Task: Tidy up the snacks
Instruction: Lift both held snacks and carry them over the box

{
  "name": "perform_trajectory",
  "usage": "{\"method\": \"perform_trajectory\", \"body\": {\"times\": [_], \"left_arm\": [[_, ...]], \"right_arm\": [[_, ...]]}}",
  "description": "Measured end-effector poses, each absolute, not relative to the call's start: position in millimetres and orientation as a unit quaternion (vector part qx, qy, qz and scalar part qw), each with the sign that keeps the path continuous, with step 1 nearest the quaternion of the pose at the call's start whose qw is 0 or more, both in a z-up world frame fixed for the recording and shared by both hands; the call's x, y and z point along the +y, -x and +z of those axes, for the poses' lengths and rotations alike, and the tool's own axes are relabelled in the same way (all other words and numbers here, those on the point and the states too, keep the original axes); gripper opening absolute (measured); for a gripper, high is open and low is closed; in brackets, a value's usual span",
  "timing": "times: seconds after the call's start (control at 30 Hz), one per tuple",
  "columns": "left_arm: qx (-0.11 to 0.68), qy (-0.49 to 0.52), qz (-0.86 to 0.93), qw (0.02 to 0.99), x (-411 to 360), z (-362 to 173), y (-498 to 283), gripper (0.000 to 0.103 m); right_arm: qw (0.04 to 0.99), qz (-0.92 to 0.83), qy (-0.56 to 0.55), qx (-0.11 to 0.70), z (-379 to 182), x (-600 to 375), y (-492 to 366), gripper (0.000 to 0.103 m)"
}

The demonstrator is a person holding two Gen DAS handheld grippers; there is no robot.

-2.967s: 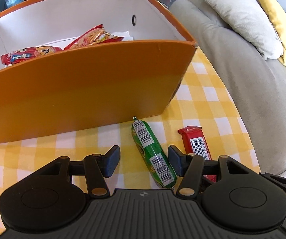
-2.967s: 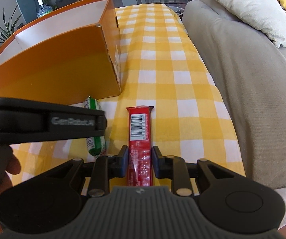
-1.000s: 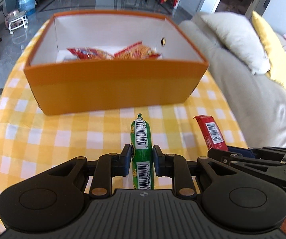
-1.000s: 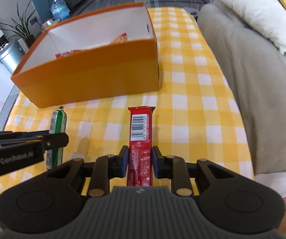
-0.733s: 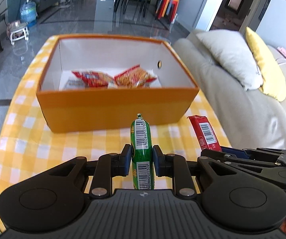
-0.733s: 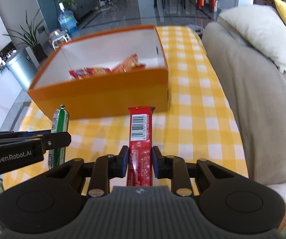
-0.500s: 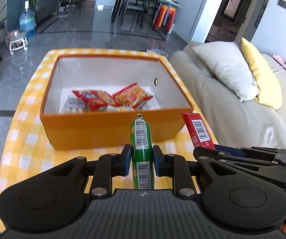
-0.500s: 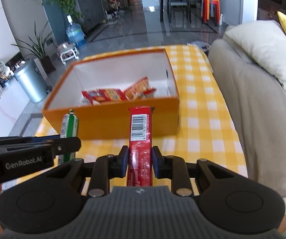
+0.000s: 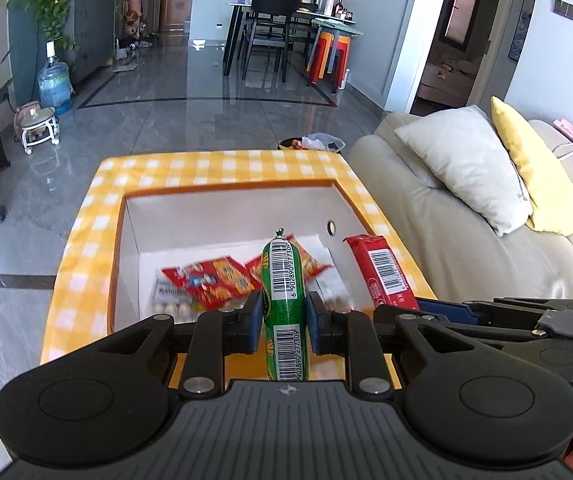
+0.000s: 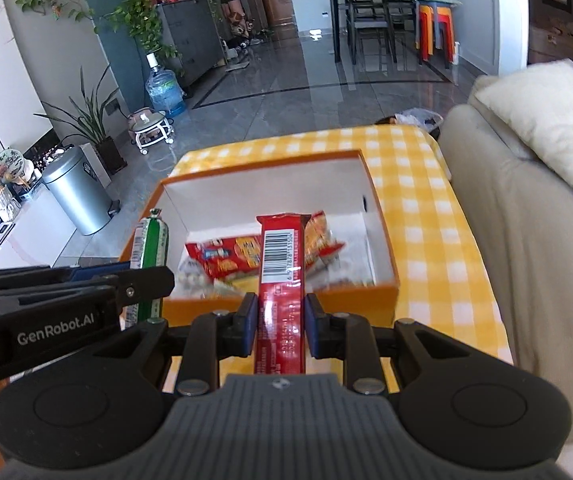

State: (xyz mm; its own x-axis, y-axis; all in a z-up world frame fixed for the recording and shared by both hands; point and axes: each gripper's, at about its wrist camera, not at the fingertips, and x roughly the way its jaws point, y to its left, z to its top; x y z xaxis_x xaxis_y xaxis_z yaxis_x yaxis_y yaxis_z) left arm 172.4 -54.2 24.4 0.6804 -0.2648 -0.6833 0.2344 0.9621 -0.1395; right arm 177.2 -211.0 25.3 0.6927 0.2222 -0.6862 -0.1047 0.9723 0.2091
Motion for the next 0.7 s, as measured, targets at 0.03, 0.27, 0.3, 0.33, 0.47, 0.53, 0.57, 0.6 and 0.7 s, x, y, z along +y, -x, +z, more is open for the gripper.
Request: {"method": "perform_trajectory", "body": {"times": [0.03, 0.27, 0.3, 0.33, 0.47, 0.53, 0.57, 0.6, 0.7], "left_arm": [[0.376, 0.018, -0.135, 0.916, -53, 25, -177, 0.025], [0.4, 0.006, -0.126, 0.908, -43, 19, -218, 0.025], [0.402, -0.006, -0.121, 0.908, -43, 16, -223, 0.025], [0.404, -0.017, -0.118, 0.907, -44, 13, -228, 0.025], [0.418, -0.047, -0.106, 0.901, -46, -2, -250, 0.025], [0.427, -0.062, -0.1, 0.897, -48, -12, -261, 0.025], [0.433, -0.067, -0.095, 0.894, -48, -17, -266, 0.025], [0.439, -0.074, -0.09, 0.891, -49, -22, -270, 0.025], [0.455, -0.092, -0.083, 0.882, -51, -36, -280, 0.025]], "right_arm": [[0.917, 0.091, -0.072, 0.381, 27, -208, -183, 0.021], [0.918, 0.099, -0.025, 0.383, 31, -195, -224, 0.021], [0.917, 0.098, -0.018, 0.385, 30, -194, -231, 0.021], [0.917, 0.098, -0.013, 0.387, 28, -194, -237, 0.021], [0.914, 0.092, 0.016, 0.394, 20, -189, -264, 0.021], [0.912, 0.087, 0.04, 0.399, 12, -184, -278, 0.021], [0.91, 0.086, 0.053, 0.402, 8, -180, -285, 0.021], [0.908, 0.085, 0.067, 0.406, 3, -177, -291, 0.021], [0.899, 0.08, 0.096, 0.419, -13, -172, -309, 0.021]]}}
